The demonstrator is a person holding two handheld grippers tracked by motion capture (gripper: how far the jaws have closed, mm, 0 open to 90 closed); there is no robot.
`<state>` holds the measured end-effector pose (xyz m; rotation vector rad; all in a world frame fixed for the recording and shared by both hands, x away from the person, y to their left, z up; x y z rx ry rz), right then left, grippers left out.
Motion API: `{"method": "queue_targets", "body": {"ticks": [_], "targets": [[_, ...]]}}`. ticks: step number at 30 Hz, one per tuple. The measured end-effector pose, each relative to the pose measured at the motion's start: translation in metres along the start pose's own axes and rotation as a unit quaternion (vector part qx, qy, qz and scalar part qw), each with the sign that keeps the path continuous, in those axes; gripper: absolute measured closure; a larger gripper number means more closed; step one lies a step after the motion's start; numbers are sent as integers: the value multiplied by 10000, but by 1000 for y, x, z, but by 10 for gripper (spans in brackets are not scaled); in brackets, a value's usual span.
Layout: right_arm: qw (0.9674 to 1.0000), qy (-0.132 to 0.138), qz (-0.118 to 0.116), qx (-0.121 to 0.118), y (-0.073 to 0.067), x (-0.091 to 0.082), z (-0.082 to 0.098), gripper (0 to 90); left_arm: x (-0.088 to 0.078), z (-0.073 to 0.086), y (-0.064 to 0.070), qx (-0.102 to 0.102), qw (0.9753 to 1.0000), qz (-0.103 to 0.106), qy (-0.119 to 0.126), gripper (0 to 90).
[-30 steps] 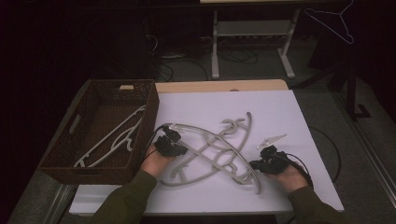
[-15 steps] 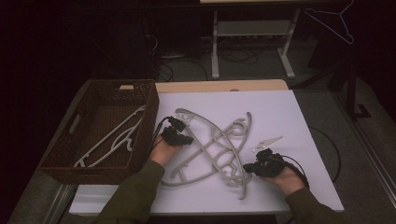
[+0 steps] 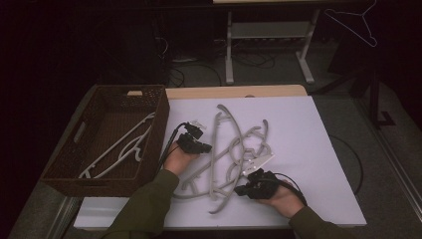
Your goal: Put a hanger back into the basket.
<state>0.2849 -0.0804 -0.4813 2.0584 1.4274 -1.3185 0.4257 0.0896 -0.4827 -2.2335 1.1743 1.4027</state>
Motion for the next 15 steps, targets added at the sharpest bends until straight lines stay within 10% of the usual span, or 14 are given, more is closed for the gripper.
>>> {"method": "queue_targets", "body": {"ticks": [11,15], "targets": [[9983,-126,-65,-573,-19,28,-20,897,-10,-6,7,223,9997,-83,96,828],[9995,59,-131,-270,-18,15,-18,850,-24,-4,12,268,9994,-157,153,693]]}}
Point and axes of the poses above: each handheld gripper's, and its own axes: x roughly forward along the jaws, z roughly out of its underside, y roughly to its right, the point moved 6 cm from there along x, roughly forward along the jaws, and after that the axes turned 7 degrees about -y, right-handed, at the moved point
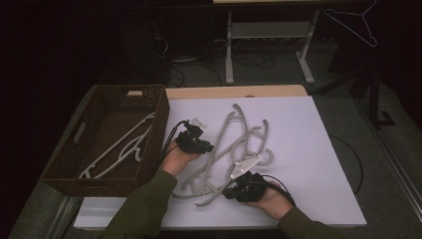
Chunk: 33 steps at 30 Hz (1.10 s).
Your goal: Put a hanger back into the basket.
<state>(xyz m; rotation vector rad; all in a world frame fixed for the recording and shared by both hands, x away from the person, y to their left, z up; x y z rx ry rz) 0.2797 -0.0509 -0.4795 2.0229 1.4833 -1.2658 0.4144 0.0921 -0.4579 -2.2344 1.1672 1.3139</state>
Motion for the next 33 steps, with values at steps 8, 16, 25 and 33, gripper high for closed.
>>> {"method": "queue_targets", "body": {"ticks": [8,16,25,33], "targets": [[9970,502,412,409,17,-43,16,599,-5,-3,9,-115,9998,22,168,492],[9891,859,888,803,37,-76,43,517,26,-12,-1,-412,9991,75,17,526],[9858,1023,1023,848,41,-88,56,522,40,-16,2,-338,9992,51,-195,647],[9836,1196,1074,813,40,-94,53,527,38,-20,0,-277,9993,-41,-253,717]]}}
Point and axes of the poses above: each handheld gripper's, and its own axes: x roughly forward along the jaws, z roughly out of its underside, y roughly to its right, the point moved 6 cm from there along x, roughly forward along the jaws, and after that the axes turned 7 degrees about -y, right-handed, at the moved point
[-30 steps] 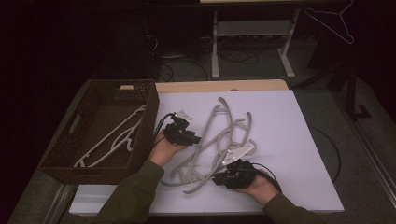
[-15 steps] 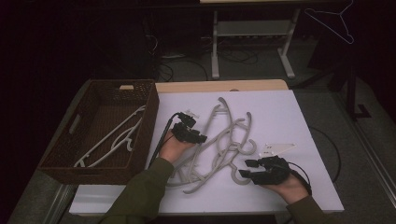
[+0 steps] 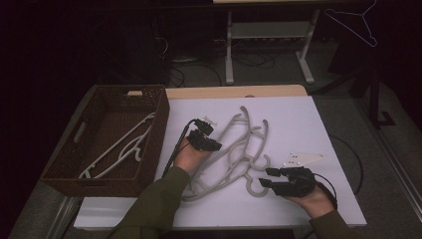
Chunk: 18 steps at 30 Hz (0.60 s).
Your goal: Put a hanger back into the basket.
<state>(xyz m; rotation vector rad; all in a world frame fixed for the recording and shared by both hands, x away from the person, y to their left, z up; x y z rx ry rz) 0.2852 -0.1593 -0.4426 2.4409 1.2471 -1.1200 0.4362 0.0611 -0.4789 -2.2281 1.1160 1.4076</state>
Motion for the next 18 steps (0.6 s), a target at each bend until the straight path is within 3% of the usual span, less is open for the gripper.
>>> {"method": "queue_targets", "body": {"ticks": [4,8,12,18], "targets": [[10000,85,5,39,1,-2,-1,528,-1,-2,1,-7,10000,3,8,724],[9999,99,32,48,3,-4,-1,531,-7,-5,6,-92,9998,151,129,755],[9998,186,72,42,5,-8,-2,531,-16,-8,18,57,9993,290,229,804],[9994,301,135,110,6,-13,-2,526,-17,-9,30,172,9985,465,244,810]]}}
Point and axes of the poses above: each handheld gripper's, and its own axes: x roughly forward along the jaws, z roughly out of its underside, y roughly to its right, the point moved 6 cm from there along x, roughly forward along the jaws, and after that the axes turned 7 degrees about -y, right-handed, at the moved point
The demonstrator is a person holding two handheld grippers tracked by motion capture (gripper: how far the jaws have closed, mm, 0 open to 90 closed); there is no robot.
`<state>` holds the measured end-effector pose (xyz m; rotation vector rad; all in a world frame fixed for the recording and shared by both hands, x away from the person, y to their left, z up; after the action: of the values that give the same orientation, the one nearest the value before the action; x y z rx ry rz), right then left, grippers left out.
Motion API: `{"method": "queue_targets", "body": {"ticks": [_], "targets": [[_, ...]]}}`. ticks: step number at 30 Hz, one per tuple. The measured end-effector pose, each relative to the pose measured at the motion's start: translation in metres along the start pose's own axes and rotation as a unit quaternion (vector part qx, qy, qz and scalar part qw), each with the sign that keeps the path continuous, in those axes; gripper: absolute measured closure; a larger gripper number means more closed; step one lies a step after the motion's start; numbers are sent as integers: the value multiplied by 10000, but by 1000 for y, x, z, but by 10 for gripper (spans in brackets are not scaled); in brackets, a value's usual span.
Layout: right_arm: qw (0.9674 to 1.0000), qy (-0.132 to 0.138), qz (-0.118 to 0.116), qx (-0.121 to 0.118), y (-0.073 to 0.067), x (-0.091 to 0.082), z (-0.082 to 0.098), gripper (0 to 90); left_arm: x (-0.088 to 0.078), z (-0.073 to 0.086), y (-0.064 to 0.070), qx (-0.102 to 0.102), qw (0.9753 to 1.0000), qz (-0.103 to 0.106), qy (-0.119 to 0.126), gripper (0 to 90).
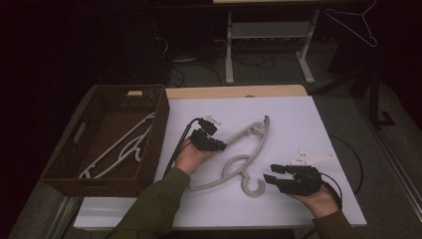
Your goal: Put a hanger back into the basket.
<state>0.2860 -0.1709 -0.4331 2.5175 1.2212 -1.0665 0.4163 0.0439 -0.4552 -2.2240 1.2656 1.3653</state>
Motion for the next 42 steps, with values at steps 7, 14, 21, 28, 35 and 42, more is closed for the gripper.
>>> {"method": "queue_targets", "body": {"ticks": [7,14,21,28,35,42], "targets": [[9994,190,184,202,12,-17,8,493,5,-5,25,268,9992,310,25,814],[9976,252,490,419,26,-26,18,370,26,-1,38,462,9980,382,-216,808],[9960,258,674,525,34,-26,22,299,30,1,42,691,9970,214,-288,713],[9954,271,750,523,37,-26,23,293,-1,11,50,893,9958,210,12,563],[9950,225,805,538,38,-24,24,284,-23,33,70,1039,9928,537,249,538],[9947,201,850,535,42,-22,26,283,-24,57,89,1250,9893,741,112,548]]}}
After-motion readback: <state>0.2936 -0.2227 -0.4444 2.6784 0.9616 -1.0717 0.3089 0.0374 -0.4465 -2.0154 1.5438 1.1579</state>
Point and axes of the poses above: each handheld gripper's, and its own axes: x roughly forward along the jaws, z roughly out of its underside, y roughly to its right, the point moved 6 cm from there along x, roughly forward along the jaws, and after that the axes turned 7 degrees about -y, right-handed, at the moved point
